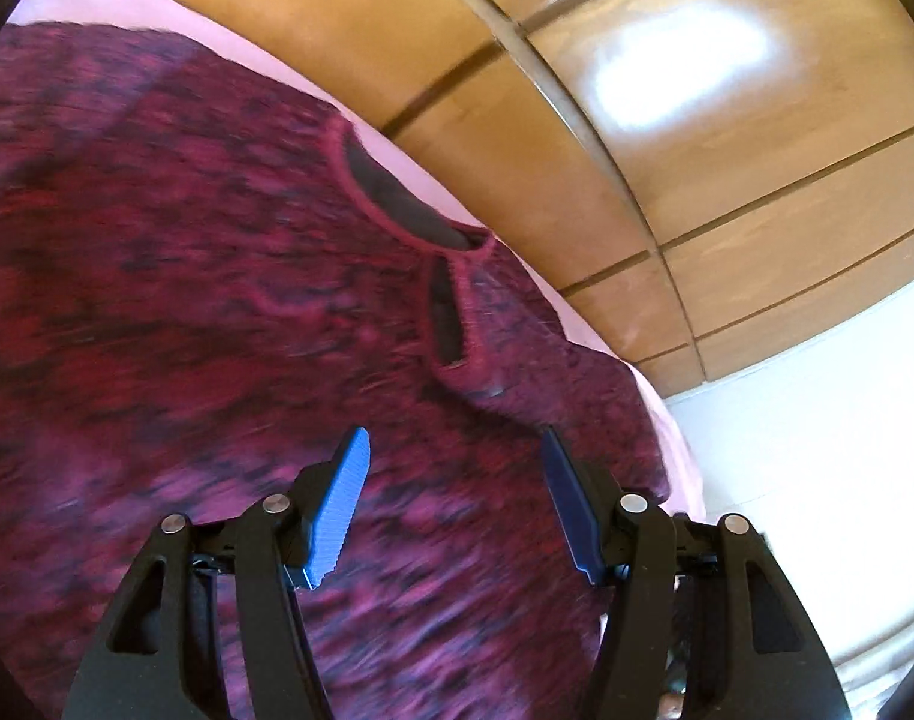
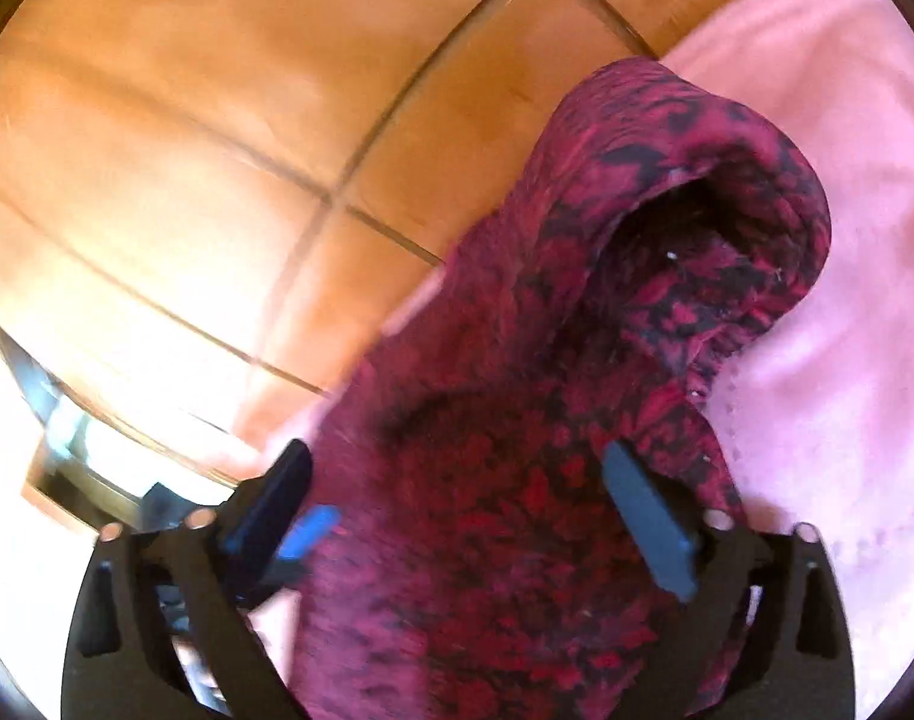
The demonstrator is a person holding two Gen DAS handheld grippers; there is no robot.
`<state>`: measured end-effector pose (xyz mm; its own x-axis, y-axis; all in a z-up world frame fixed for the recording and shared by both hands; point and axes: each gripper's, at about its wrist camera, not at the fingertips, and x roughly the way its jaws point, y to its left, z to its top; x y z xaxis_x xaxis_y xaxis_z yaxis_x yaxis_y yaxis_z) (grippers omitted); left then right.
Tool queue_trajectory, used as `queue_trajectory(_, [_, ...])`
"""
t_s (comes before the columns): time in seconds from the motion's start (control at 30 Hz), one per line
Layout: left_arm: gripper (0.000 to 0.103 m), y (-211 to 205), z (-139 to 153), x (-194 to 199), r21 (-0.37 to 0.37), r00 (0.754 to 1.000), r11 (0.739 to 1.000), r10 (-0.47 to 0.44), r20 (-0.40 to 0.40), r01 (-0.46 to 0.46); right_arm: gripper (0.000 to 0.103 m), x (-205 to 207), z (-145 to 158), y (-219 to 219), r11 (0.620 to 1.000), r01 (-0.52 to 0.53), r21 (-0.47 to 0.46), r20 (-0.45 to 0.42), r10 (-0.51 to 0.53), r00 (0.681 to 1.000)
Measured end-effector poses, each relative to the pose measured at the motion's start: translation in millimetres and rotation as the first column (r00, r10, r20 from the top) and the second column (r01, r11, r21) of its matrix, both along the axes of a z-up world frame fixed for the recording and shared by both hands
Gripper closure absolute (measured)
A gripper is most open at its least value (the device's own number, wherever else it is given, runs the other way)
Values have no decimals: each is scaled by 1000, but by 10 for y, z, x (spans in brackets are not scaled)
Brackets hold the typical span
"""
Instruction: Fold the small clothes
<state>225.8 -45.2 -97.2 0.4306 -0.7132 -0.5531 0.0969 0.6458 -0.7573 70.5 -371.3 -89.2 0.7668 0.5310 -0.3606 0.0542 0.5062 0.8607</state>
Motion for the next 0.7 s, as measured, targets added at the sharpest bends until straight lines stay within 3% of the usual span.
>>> queue_trajectory(0.07, [33,-147,14,128,-3,1000,1000,-5,-11,5,2,6,-8,-76,998,18,53,10,-18,1000])
queue_trajectory(0.2, [33,-373,-47,367,14,998,1000,-10,-60,11,2,42,18,-226,993,80,87,11,-81,997])
queue_trajectory(0.23, [44,-417,-65,418,34,998,999,-5,-70,7,2,23,27,-259,993,92,76,9,-93,996])
queue_trajectory(0.27, [69,-477,-80,478,66,997,998,-4,-76,9,2,56,19,-264,993,100,70,5,-101,995])
queue_trajectory(0.3, [84,-536,-84,524,92,997,995,-18,-74,25,2,92,12,-266,992,103,67,0,-103,995])
queue_trajectory(0.33, [92,-561,-94,571,114,997,993,-25,-70,33,2,122,12,-262,993,105,55,-2,-105,994])
queue_trajectory(0.43, [93,-396,56,590,96,999,995,41,-9,-40,2,182,-5,-259,993,116,35,3,-117,993])
queue_trajectory(0.57, [93,19,161,621,80,990,987,138,22,-140,2,178,-145,-399,966,188,175,-10,-189,982])
queue_trajectory(0.7, [93,334,154,547,122,988,981,149,40,-153,2,238,-186,-467,953,214,216,-53,-207,977])
